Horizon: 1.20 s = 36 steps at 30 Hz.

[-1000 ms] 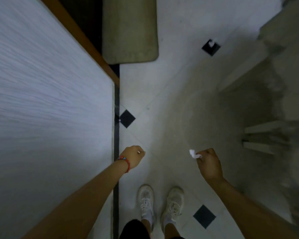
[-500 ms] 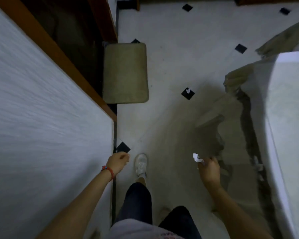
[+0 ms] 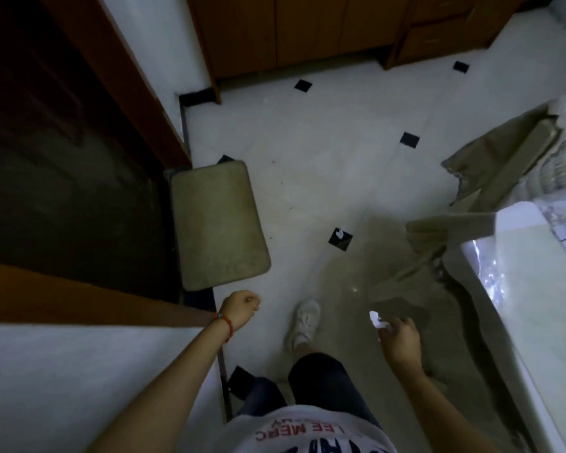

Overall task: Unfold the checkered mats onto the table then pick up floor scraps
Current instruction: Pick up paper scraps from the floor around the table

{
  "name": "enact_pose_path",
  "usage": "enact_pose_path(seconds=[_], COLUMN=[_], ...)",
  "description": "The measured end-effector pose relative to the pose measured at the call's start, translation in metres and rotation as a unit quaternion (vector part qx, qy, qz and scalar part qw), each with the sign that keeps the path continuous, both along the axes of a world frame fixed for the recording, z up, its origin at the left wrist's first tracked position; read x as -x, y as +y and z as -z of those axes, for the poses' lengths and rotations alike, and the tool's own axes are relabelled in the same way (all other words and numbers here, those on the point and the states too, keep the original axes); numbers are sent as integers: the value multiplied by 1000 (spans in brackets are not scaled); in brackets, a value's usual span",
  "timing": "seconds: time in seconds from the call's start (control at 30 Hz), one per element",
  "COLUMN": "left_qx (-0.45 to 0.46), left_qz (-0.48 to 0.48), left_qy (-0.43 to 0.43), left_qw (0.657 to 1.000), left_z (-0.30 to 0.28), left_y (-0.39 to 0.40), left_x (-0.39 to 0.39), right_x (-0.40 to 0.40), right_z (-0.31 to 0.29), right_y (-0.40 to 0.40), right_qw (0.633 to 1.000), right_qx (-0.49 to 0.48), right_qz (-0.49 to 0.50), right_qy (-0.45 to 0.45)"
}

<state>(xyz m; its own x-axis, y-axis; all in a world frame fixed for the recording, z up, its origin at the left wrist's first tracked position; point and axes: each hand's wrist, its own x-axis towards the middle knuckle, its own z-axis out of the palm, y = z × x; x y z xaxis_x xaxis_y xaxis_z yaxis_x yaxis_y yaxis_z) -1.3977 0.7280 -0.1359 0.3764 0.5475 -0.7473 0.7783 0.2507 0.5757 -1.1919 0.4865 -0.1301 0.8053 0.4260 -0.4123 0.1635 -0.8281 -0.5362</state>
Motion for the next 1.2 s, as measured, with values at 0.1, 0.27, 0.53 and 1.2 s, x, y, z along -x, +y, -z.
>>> enact_pose_path(seconds=[0.1, 0.27, 0.53, 1.2], left_qx=[-10, -2, 2, -36], left_qz=[-1, -4, 26, 435], left_qy=[-1, 48, 94, 119], left_qw=[1000, 999, 995, 892], left_z=[3, 3, 7, 81], left_y=[53, 120, 222, 349], left_x=[-47, -89, -152, -509], right_x=[-31, -85, -179, -246], right_z=[3, -1, -11, 67], right_y=[38, 100, 194, 239], right_qw=[1000, 999, 994, 907], right_qx=[-17, -28, -31, -1], right_qz=[9, 32, 106, 411], right_qy=[-17, 10, -4, 91])
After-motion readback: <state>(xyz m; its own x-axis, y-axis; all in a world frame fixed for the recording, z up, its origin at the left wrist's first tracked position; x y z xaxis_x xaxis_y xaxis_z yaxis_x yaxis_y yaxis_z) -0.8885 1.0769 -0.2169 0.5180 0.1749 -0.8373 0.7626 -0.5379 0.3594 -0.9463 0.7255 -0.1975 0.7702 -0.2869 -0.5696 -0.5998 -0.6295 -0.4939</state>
